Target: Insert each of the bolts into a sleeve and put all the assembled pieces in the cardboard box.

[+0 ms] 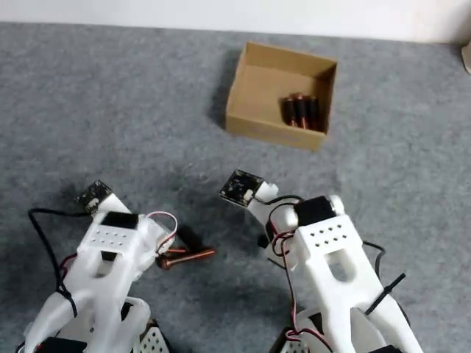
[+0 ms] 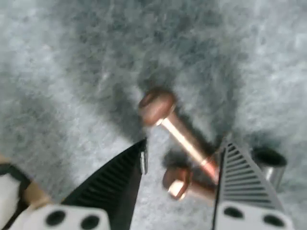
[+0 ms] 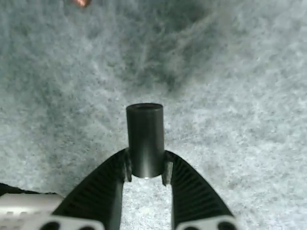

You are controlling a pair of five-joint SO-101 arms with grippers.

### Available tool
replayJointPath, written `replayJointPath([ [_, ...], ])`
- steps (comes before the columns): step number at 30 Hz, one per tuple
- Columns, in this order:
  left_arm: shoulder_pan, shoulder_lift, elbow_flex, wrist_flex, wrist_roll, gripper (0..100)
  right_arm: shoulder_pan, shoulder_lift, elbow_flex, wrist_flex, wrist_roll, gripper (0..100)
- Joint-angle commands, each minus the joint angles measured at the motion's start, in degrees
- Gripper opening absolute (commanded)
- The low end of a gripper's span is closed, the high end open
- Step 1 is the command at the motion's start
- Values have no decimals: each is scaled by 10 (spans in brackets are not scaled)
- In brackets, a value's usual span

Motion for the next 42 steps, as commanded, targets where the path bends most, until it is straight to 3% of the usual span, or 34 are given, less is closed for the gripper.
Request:
replayJointPath([
  [1, -4, -3, 40, -111, 30, 231, 4, -12, -3, 3, -6, 5],
  [6, -4, -3, 52, -169, 58, 231, 4, -12, -3, 0, -7, 5],
  [13, -32, -6, 51, -171, 55, 223, 4, -12, -3, 0, -4, 5],
  [18, -56, -8, 48, -166, 55, 0, 4, -12, -3, 0, -4, 5],
  [30, -58, -8, -169, 111, 51, 6, 3, -13, -3, 0, -4, 5],
  [36, -55, -8, -321, 222, -117, 6, 3, -13, -7, 3, -7, 5],
  [42, -54, -8, -382, 187, -484, 5, 3, -14, -8, 4, -9, 5],
])
